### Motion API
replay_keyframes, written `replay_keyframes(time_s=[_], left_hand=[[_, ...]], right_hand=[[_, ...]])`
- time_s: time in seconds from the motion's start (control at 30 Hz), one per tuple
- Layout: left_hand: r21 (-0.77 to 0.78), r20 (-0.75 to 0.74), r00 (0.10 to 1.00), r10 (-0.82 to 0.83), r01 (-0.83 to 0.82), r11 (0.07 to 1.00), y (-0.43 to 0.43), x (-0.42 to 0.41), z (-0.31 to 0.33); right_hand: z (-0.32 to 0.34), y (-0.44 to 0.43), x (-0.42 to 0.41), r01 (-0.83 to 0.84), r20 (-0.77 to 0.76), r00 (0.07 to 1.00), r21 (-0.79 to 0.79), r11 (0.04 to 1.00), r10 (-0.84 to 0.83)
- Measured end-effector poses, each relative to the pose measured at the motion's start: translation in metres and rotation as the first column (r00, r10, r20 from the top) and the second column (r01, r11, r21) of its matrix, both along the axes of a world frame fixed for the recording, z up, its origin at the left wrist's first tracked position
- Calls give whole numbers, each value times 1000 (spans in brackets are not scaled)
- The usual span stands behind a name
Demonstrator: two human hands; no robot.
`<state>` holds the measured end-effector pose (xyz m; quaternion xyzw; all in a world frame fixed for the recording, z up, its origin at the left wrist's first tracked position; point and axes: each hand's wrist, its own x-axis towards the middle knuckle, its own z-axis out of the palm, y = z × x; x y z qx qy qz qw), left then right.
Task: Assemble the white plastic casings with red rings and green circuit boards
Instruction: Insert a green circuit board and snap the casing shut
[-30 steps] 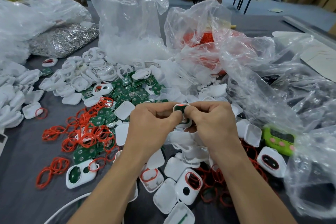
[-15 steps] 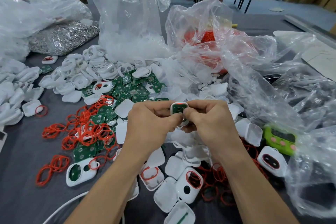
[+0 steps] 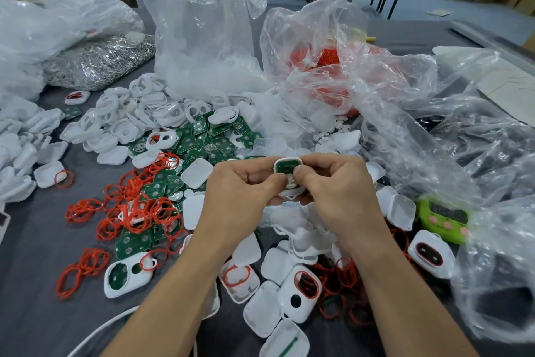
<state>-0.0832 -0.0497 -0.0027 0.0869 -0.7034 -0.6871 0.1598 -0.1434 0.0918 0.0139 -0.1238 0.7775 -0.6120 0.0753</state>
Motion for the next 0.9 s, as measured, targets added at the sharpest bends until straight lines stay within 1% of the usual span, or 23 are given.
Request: replay_keyframes(time_s=[0.27,0.43,0.5,0.57,0.63,0.73,0.8,0.83,0.9], left_hand=[[-12,14,1000,16,-15,1000,-1,-3,-4],[68,55,998,2,-5,998,3,-3,-3],[65,64,998,-8,4,998,1,-4,-4],[58,69,998,-9,5,998,1,-4,-4],[57,68,998,1,-5,998,1,-5,-5],[92,64,997,38,-44,995,2,-6,-5],[123,67,996,52,-60,991,3,-4,-5],[133,73,996,52,-62,989,4,-4,-4],[174,99,995,31,-48,984,6,-3,0]], right_hand=[[-4,-2,-2,6,4,1000,12,1000,-6],[-3,-3,-1,-23,45,999,-41,999,24],[-2,-5,1,-27,46,998,-53,998,29],[-3,-6,3,4,43,999,-48,999,-2],[-2,-8,5,41,25,999,0,999,-41],[-1,-10,10,53,-71,997,122,991,-45],[0,-11,13,65,-111,993,163,985,-47],[1,-11,14,70,-96,994,161,985,-56],[3,-11,13,76,15,997,84,994,-77]])
